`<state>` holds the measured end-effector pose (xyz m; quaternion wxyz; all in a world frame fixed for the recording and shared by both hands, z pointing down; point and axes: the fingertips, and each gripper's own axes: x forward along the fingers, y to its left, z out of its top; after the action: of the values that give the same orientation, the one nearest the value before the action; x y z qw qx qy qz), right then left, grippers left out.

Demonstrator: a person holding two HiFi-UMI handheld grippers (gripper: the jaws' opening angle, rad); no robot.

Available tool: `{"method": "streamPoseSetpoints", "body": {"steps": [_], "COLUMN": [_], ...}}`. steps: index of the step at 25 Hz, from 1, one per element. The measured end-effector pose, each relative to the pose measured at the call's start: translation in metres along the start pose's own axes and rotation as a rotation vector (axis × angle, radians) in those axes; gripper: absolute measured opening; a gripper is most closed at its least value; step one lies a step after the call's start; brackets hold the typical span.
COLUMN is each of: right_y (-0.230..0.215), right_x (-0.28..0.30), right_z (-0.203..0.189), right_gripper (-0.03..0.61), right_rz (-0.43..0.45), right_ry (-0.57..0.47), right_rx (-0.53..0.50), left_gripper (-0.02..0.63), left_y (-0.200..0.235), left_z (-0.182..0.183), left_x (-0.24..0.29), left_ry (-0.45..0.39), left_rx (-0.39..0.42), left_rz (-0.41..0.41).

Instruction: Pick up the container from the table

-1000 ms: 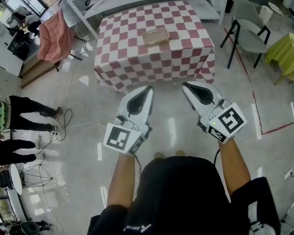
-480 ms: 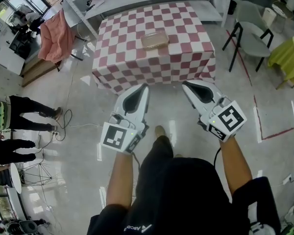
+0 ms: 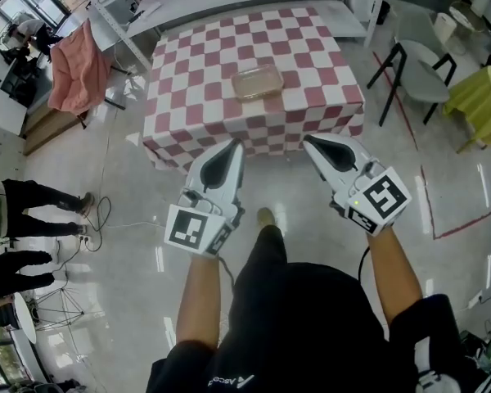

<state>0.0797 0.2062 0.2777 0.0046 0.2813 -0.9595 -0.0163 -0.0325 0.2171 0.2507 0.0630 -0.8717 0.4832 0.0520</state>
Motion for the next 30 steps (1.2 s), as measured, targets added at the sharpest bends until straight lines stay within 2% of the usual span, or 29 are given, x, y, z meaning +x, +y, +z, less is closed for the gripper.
{"method": "streamPoseSetpoints", "body": {"steps": [11,16,19,21,25,30], "right_y": [-0.073,-0.11,-0.131,-0.141,-0.158,-0.182], "right_x": [0.137,0.189,0.212,0.224,0.241,0.252], "right_z": [-0.025,-0.03,-0.035,-0.039,-0.044,-0.053], "right_gripper": [0.003,0.003,0.003,0.003,0.003,0.003], "right_rz": [-0.016,-0.044,-0.062,-0.073,-0.092,-0.106], "right_ry": [0.071,0.092,0.103,0.112,0.129,0.146], "right_rx": [0.014,0.013,0.013,0.016,0.024,0.035], "left_gripper": [0.014,0.026,0.173,0.273,0.419,0.576], "left_y": [0.127,0.169,0.18,0.182,0.188,0.198], "left_z": [-0.044,-0.062,-0.078,-0.09,-0.118,-0.149], "left_x": [0.074,0.114,0.136,0.149,0.17,0.194], "left_ry": [0.01,0.03,0.066,0.112,0.217,0.334], "left_rx": [-0.048,-0.044,-0.032,0.006,0.092,0.145], "left_rz": [-0.059,-0.135,-0.207,-0.261,-0.341,-0.4]}}
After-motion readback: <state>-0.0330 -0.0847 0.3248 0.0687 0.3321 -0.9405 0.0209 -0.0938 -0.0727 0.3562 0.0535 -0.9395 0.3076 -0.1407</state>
